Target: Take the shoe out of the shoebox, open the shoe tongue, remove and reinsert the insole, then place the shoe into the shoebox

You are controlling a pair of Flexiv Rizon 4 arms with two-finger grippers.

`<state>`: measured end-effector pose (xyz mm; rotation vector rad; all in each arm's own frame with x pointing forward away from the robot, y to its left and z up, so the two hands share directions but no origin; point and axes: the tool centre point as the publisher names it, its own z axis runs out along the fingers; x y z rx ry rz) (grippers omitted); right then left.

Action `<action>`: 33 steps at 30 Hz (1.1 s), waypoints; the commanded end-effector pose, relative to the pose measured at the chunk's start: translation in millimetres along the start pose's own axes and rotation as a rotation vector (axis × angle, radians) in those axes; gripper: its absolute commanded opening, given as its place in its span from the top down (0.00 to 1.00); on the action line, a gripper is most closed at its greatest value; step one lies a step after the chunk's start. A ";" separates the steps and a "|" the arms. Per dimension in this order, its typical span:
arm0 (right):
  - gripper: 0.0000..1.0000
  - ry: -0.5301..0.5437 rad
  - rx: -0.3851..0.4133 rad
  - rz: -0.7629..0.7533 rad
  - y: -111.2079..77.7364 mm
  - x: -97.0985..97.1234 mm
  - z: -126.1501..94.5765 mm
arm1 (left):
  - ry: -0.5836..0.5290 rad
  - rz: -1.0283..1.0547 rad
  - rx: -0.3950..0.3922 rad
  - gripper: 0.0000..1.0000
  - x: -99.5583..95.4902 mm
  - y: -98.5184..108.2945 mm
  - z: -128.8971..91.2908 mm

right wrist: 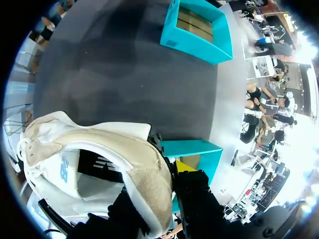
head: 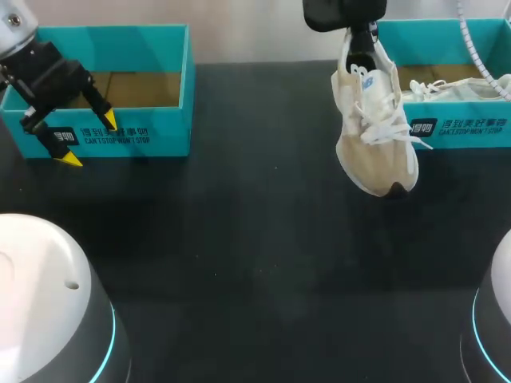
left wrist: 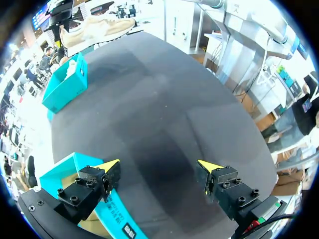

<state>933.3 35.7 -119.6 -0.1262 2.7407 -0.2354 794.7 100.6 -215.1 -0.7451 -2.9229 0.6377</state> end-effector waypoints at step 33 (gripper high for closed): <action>1.00 -0.065 0.041 -0.079 -170.7 -216.5 75.1 | 0.000 0.000 -0.002 0.00 0.7 0.3 -0.3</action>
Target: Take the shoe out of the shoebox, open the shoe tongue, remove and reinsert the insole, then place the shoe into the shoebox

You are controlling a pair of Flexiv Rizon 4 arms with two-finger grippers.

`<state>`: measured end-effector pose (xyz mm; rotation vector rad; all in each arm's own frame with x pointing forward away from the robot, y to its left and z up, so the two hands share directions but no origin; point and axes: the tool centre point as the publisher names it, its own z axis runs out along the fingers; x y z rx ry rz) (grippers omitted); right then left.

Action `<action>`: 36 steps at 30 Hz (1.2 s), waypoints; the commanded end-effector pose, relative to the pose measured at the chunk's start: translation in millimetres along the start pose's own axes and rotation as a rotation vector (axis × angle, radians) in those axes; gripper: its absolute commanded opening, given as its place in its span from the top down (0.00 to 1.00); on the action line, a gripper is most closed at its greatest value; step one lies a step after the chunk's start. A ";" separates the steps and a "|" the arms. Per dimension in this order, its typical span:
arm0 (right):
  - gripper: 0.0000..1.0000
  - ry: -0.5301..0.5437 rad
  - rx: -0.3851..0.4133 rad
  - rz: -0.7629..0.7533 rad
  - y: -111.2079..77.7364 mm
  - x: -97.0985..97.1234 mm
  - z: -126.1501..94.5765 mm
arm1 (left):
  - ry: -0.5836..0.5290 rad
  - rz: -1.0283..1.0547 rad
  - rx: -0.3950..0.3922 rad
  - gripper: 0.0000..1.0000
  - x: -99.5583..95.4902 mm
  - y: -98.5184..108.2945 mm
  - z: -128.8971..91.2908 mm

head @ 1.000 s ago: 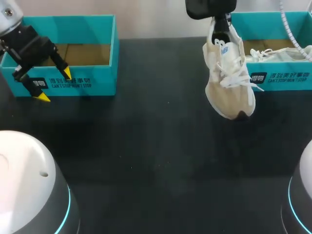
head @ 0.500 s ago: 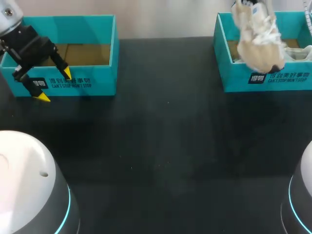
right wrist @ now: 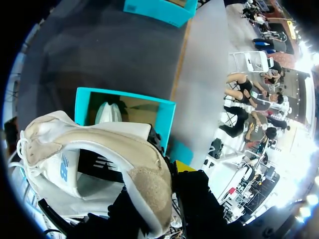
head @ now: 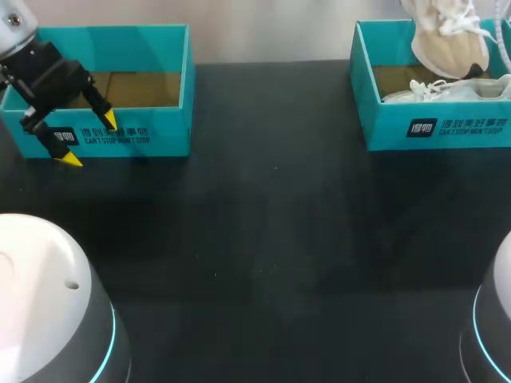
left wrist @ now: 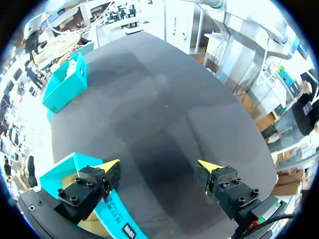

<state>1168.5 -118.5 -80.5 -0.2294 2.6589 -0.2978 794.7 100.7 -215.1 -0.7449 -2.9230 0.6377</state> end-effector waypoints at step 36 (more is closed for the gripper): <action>1.00 0.066 0.340 0.798 -142.3 -10.0 89.1 | 0.000 0.000 -0.002 0.00 0.7 0.3 -0.3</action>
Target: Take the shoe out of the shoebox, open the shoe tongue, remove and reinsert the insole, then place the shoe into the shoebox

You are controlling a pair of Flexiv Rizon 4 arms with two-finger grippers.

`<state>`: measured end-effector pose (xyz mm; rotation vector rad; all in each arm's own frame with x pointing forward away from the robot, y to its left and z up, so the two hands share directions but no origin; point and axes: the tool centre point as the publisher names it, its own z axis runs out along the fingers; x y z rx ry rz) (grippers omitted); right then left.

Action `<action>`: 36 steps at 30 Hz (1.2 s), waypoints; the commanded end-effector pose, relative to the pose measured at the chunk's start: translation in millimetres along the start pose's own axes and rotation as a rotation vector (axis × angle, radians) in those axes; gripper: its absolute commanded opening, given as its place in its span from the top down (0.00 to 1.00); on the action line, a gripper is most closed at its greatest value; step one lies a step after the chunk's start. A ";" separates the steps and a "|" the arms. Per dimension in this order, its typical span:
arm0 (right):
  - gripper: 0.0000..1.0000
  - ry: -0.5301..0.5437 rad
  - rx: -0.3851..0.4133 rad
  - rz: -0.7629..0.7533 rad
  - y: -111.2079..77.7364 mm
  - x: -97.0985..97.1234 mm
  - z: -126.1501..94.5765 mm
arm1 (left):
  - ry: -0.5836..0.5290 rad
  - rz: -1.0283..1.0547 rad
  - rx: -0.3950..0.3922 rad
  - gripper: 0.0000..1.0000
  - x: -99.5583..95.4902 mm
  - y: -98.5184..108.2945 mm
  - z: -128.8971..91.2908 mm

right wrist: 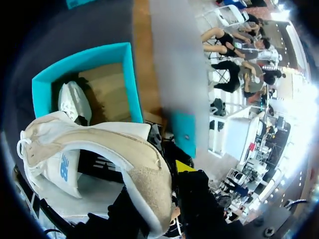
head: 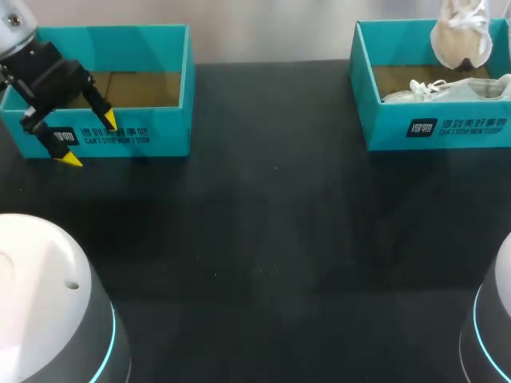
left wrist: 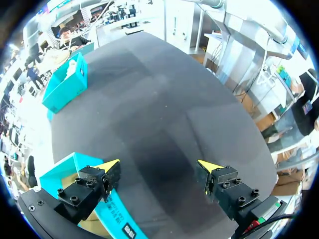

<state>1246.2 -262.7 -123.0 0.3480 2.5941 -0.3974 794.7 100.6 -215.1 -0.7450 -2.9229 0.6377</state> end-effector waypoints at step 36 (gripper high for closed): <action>1.00 0.080 0.263 1.045 -80.5 28.8 3.3 | 0.000 0.000 -0.002 0.00 0.7 0.3 -0.3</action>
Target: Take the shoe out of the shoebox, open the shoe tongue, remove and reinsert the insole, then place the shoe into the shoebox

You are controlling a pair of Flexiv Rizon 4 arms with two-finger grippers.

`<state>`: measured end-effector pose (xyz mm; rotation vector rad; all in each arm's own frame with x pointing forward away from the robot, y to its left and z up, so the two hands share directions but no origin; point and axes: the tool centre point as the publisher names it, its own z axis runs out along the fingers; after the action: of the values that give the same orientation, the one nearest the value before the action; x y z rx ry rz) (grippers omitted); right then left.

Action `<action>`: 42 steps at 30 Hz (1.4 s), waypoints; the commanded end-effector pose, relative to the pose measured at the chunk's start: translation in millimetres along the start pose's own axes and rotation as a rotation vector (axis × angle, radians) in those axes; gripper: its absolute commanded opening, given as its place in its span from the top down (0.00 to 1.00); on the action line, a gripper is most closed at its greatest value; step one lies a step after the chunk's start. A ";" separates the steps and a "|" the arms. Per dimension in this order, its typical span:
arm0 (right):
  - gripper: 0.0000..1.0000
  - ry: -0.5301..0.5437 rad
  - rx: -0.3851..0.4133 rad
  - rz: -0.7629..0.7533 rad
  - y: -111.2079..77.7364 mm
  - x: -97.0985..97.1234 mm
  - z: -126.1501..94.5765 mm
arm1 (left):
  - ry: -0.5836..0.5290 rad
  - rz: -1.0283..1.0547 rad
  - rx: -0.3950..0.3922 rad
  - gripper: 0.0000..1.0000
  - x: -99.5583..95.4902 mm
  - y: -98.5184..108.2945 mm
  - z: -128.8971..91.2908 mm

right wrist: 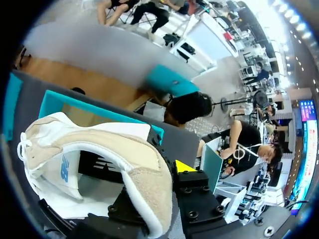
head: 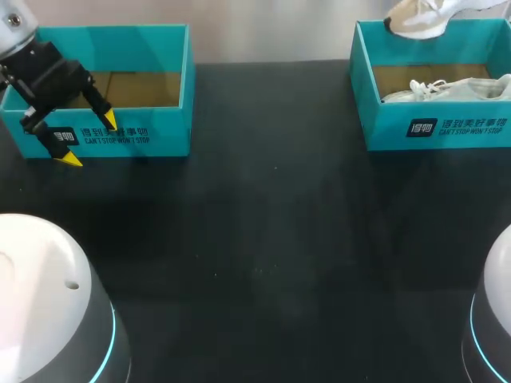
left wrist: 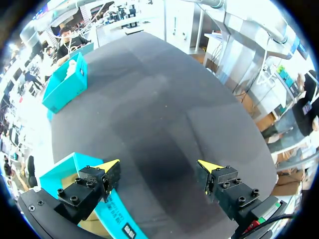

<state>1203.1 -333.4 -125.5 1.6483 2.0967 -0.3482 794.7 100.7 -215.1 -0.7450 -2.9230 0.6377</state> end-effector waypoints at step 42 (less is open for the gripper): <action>1.00 0.012 0.026 0.191 -14.8 15.6 33.0 | 0.000 0.000 -0.002 0.00 0.7 0.3 -0.3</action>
<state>1192.8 -339.0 -164.5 1.8508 1.9305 -0.3096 794.7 100.7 -215.1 -0.7449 -2.9230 0.6378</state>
